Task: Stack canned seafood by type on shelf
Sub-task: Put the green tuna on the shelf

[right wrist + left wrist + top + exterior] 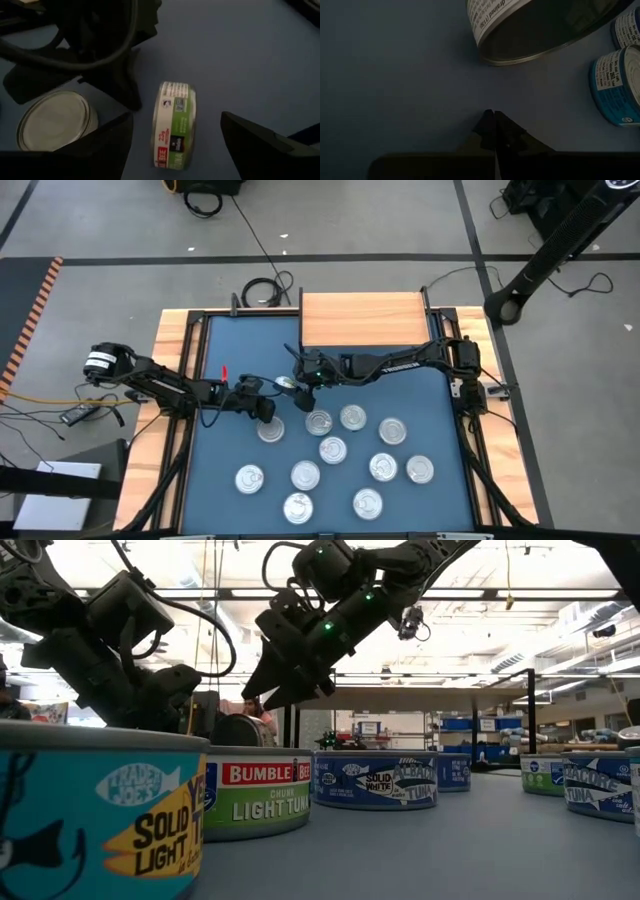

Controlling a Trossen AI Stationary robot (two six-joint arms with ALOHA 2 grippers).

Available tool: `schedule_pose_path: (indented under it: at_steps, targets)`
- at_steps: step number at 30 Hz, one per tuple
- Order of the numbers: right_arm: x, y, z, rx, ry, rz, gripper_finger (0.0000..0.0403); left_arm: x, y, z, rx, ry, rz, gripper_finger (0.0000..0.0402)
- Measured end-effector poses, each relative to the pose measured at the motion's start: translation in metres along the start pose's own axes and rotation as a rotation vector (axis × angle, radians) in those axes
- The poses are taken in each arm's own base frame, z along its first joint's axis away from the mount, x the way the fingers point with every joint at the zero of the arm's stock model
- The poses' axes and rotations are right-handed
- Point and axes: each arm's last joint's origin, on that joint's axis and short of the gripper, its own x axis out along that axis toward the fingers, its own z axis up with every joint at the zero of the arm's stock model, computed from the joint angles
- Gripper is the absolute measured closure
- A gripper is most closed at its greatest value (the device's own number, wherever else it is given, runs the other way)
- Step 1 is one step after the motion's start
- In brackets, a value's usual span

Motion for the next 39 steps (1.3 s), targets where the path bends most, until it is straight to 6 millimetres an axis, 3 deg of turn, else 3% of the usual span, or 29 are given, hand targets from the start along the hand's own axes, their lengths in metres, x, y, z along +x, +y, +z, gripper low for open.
schedule_pose_path:
  at_steps: [7, 14, 20, 29, 32, 36, 39]
  targets:
    - [0.000, -0.001, 0.001, 0.002, -0.007, -0.001, 0.0096, 0.000, 0.000, 0.000, 0.000, -0.003, 0.003, 0.0401]
    - [0.029, -0.004, -0.020, 0.048, 0.027, 0.036, 0.0096, 0.000, 0.000, 0.000, 0.000, -0.011, 0.009, 0.0401]
    - [0.033, -0.007, -0.027, 0.069, 0.075, 0.016, 0.0106, 0.000, 0.000, 0.000, 0.000, -0.011, 0.008, 0.0401]
    - [0.029, -0.007, -0.025, 0.080, 0.077, 0.032, 0.0152, 0.000, 0.000, 0.000, 0.000, -0.015, 0.011, 0.0401]
    - [0.029, -0.007, -0.027, 0.116, 0.097, 0.024, 0.0187, 0.000, 0.000, 0.000, 0.000, -0.016, 0.011, 0.0401]
    - [0.029, -0.008, -0.028, 0.157, 0.108, 0.020, 0.0265, 0.000, 0.000, 0.000, 0.000, -0.016, 0.011, 0.0401]
    - [0.029, -0.008, -0.028, 0.158, 0.110, 0.030, 0.0269, 0.000, 0.000, 0.000, 0.000, -0.017, 0.010, 0.0401]
